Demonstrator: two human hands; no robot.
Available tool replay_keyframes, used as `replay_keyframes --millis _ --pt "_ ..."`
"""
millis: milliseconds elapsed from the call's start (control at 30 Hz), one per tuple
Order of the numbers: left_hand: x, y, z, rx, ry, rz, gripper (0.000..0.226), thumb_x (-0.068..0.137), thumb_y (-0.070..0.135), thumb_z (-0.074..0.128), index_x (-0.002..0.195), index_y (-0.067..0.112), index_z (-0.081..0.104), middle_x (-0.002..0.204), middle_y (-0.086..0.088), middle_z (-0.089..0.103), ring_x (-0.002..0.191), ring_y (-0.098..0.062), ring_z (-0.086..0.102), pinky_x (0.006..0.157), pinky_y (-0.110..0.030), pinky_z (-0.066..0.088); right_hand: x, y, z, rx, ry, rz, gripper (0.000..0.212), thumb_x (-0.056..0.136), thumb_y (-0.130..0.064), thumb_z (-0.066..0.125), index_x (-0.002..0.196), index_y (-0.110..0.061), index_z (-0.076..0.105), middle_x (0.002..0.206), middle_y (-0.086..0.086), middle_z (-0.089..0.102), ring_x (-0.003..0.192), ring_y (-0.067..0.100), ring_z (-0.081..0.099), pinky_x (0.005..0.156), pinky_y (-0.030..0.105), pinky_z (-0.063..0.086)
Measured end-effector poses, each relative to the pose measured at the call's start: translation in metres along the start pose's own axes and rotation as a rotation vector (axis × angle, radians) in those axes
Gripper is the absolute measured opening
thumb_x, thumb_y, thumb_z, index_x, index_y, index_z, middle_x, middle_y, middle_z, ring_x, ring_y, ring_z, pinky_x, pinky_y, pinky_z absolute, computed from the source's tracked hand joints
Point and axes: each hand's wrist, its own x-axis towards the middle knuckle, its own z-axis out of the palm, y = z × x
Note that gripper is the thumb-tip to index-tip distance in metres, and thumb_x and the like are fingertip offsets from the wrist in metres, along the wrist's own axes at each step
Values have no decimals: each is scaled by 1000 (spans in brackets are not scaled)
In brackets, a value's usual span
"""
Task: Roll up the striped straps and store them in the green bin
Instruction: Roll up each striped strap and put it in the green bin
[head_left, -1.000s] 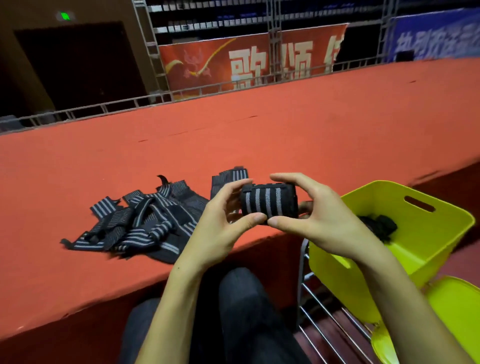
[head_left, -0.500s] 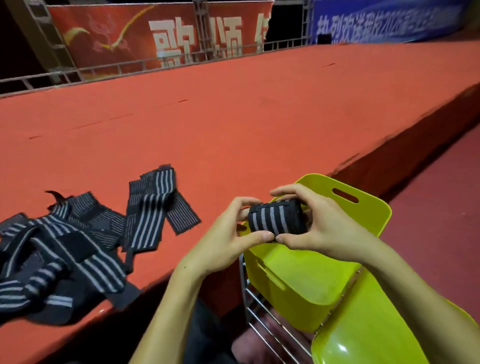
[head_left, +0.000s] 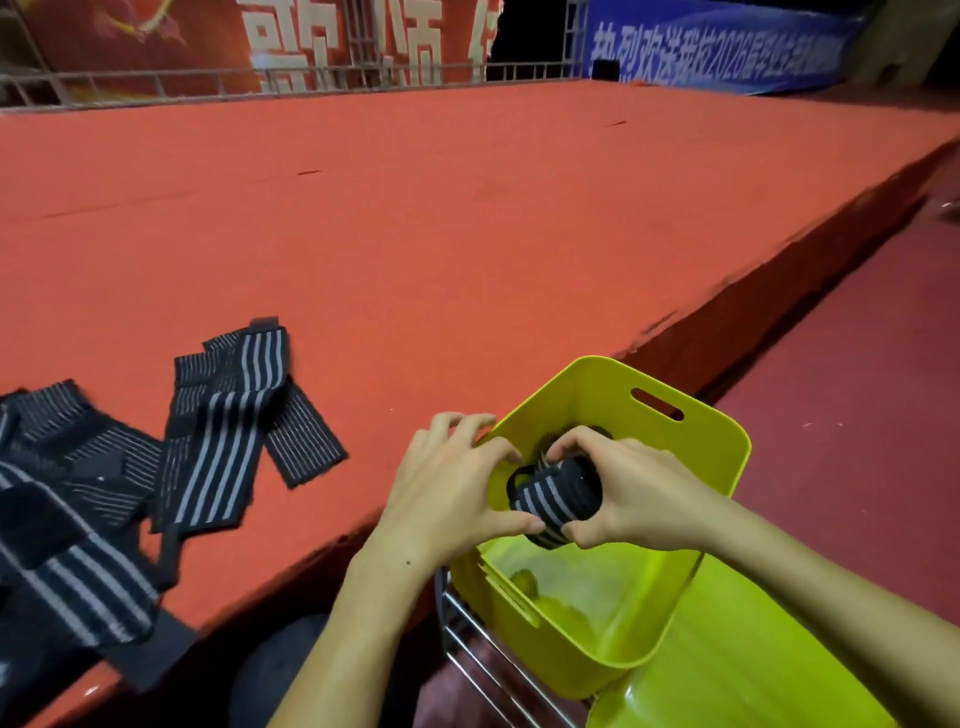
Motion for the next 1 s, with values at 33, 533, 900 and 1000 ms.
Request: replay_keyframes --millis 33,533,900,1000 --pt "0 -1 0 -12 8 -6 76 76 87 68 138 43 62 166 11 38 150 -19 26 115 -41 33 5 2 3 -20 -18 15 78 71 -59 82 137 -43 42 119 -20 60 105 12 60 74 34 43" --pt "-23 -28 1 -244 279 -8 57 82 84 60 123 44 68 151 20 54 139 -12 46 106 -40 43 68 7 46 -83 -88 93 81 70 -47 91 136 -28 47 119 1 55 110 27 60 77 36 48" --pt "-33 -35 4 -341 252 -2 55 80 84 63 120 47 69 148 26 53 136 -6 47 108 -44 48 77 6 58 -292 -23 64 80 73 -57 86 133 -22 48 128 -4 67 114 25 68 71 36 44" --pt "-36 -36 6 -338 246 -3 56 80 85 63 121 47 69 147 27 53 135 -5 47 106 -45 50 81 5 63 -358 -24 72 75 75 -61 85 125 -18 49 124 0 68 111 29 69 68 37 41"
